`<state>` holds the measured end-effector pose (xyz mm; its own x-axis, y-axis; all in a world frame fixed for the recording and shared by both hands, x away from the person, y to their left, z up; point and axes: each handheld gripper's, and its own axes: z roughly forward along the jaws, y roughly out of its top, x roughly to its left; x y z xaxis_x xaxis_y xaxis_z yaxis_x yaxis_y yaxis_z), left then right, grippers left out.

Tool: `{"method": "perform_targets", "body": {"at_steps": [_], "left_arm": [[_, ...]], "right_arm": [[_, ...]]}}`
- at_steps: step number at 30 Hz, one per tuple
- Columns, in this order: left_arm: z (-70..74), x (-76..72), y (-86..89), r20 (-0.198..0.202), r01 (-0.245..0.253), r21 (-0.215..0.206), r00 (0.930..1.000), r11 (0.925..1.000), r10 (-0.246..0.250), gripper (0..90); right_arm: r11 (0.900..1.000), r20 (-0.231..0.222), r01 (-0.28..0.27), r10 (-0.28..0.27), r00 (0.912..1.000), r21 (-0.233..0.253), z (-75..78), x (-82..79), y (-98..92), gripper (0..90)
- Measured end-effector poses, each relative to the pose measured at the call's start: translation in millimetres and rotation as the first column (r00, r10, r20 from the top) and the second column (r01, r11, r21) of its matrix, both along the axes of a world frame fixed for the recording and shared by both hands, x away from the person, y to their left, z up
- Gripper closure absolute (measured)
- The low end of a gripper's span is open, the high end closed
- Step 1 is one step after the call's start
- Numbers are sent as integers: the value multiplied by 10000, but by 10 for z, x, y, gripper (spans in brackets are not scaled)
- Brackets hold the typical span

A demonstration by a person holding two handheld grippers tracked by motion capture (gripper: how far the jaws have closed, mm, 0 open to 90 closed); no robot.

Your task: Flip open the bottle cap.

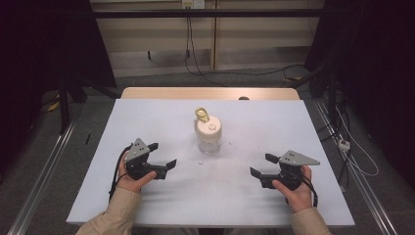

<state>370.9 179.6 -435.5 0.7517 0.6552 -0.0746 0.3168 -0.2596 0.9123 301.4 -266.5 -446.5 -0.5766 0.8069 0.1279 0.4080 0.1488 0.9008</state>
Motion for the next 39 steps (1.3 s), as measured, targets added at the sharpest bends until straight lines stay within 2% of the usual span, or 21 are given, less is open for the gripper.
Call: {"method": "perform_targets", "body": {"at_steps": [8,17,18,23,31,32,39], "left_arm": [[14,-58,130,57,-52,-48,10000,10000,52,47],[4,-90,273,24,-308,-178,9995,9994,309,47],[1,-89,294,56,-313,-74,9995,9995,313,47],[-19,-105,359,-35,-415,-68,9991,9991,415,47],[-8,-143,455,83,-490,15,9988,9988,490,47],[-13,-149,470,-18,-558,-131,9984,9984,558,48],[-18,-171,556,-52,-718,-160,9974,9973,717,47]], "right_arm": [[9998,236,98,-94,9997,-169,2,-80,-37,167],[9996,226,128,-122,9997,-253,-9,-108,-49,169],[9996,219,117,-112,9997,-244,-10,-109,-49,169],[9997,243,168,-163,9996,-198,-10,-111,-56,171],[9996,275,206,-201,9994,-178,-8,-116,-55,174],[9996,252,217,-213,9995,-160,-8,-116,-50,174],[9997,232,193,-189,9996,-177,-10,-112,-45,174]]}}
